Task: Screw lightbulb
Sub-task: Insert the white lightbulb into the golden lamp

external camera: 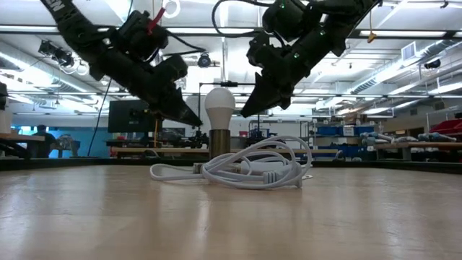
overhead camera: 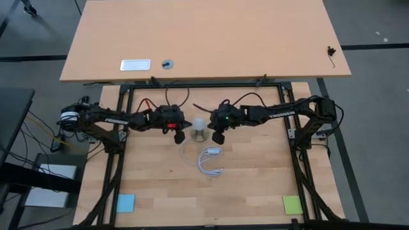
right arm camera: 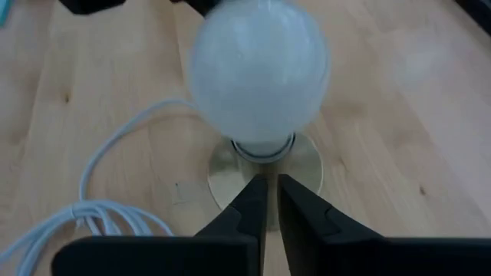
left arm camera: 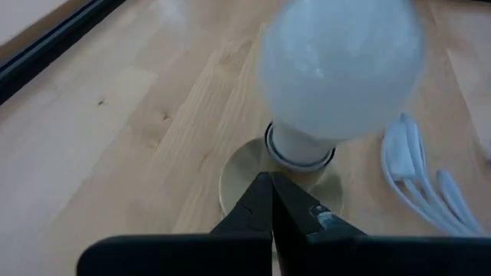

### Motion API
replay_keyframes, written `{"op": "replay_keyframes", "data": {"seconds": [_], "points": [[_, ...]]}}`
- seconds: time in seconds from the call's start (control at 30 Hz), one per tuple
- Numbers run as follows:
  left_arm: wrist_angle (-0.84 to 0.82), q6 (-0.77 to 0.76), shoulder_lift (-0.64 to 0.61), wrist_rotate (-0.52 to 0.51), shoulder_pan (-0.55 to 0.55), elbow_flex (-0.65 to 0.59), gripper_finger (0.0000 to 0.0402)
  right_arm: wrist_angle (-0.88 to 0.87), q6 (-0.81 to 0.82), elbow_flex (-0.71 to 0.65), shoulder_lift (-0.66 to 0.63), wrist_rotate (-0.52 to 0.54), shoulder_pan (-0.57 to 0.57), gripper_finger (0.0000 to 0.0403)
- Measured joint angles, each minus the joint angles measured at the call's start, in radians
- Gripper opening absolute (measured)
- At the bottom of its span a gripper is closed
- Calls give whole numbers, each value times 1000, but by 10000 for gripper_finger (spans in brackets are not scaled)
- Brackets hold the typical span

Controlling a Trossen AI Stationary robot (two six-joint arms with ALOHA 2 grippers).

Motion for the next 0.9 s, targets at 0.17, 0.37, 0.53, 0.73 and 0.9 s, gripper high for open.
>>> {"op": "replay_keyframes", "data": {"seconds": [0.17,0.37,0.53,0.73,0.9], "points": [[248,-75,3,39,0,-129,0,35,-22,-34,8,0,3,41],[410,-152,44,38,-1,-234,0,320,17,-192,48,-33,4,7],[524,-157,161,31,-1,-249,0,480,52,-227,149,-65,4,10],[778,-182,338,31,-1,-252,0,517,48,-223,225,-55,3,5],[882,-233,450,42,-2,-238,0,502,33,-256,215,-53,-7,5]]}}
